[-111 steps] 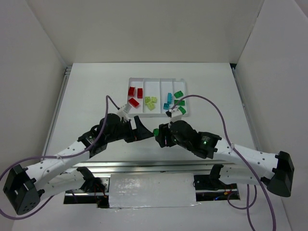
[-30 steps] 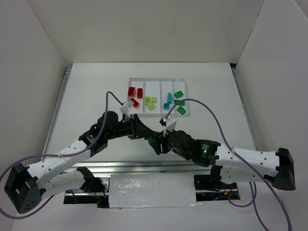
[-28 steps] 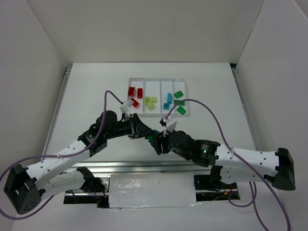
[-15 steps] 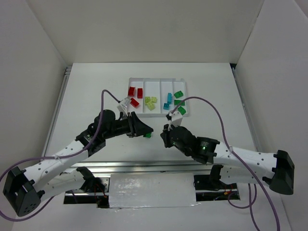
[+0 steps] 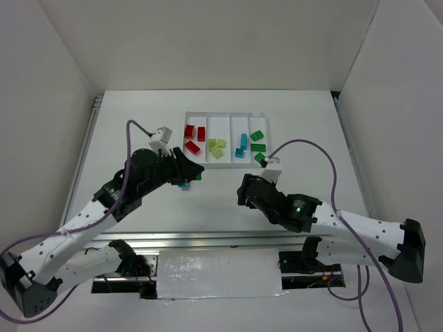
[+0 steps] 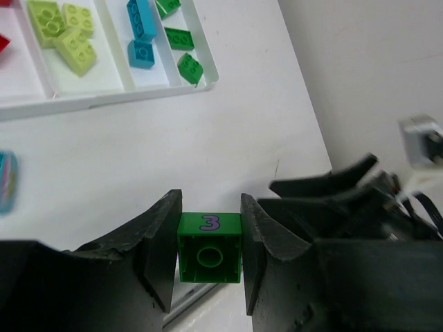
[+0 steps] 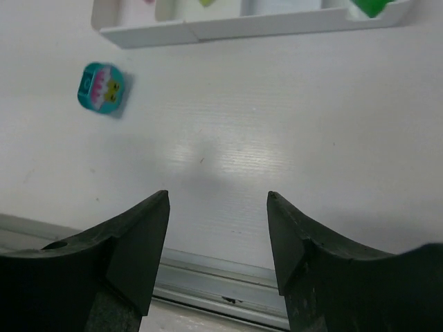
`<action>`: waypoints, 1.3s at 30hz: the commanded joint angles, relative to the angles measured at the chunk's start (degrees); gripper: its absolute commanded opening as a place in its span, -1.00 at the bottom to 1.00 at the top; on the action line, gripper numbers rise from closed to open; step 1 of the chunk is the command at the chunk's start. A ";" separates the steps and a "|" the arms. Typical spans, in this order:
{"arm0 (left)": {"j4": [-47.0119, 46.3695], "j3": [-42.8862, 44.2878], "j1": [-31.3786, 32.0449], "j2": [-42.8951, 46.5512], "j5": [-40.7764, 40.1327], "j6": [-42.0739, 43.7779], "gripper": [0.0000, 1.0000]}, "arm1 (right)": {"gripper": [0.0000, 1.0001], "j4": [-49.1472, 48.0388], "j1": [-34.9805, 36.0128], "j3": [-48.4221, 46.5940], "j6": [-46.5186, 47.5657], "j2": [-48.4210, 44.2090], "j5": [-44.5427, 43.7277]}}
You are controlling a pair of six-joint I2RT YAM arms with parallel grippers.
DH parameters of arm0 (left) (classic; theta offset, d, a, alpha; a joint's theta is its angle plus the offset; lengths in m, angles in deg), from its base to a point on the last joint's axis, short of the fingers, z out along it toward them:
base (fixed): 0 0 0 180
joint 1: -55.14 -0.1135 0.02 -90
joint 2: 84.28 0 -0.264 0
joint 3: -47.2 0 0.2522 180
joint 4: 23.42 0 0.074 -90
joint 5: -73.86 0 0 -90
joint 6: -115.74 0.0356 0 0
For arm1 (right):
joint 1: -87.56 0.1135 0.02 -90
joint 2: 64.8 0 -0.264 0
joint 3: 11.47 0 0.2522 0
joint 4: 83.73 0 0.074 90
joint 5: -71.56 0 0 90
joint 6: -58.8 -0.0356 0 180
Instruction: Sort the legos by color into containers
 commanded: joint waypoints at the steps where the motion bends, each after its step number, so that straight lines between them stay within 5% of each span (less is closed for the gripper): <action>1: -6.14 5.74 -0.16 -9.94 -0.39 6.54 -1.00 | 0.32 13.50 -0.36 -5.35 -15.30 -4.91 -10.58; 7: -13.09 24.69 -0.51 -35.78 1.99 10.41 -1.00 | 0.37 27.67 -0.36 -10.97 -21.66 -13.87 -13.06; 17: -14.87 61.01 -0.60 -77.62 6.03 14.55 -1.00 | 0.53 30.15 -0.36 -10.89 -17.80 -22.15 -8.58; 21: -15.40 70.86 -0.60 -87.47 4.99 13.23 -0.61 | 0.53 29.27 -0.27 -9.84 -16.21 -23.99 -6.38; 25: -16.18 73.87 -0.60 -90.92 5.24 12.17 -0.21 | 0.54 28.83 -0.27 -8.96 -14.63 -25.49 -5.32; 26: -16.62 73.61 -0.60 -91.00 4.72 11.82 0.11 | 0.53 28.83 -0.36 -8.87 -14.45 -25.92 -5.32; 31: -17.68 71.77 -0.69 -90.22 4.18 10.68 0.99 | 0.54 28.83 -0.36 -8.61 -13.31 -26.98 -4.88; 39: -12.45 65.35 -0.69 -75.56 -0.55 11.38 0.99 | 0.54 25.84 -0.36 -6.06 -11.20 -26.55 -3.13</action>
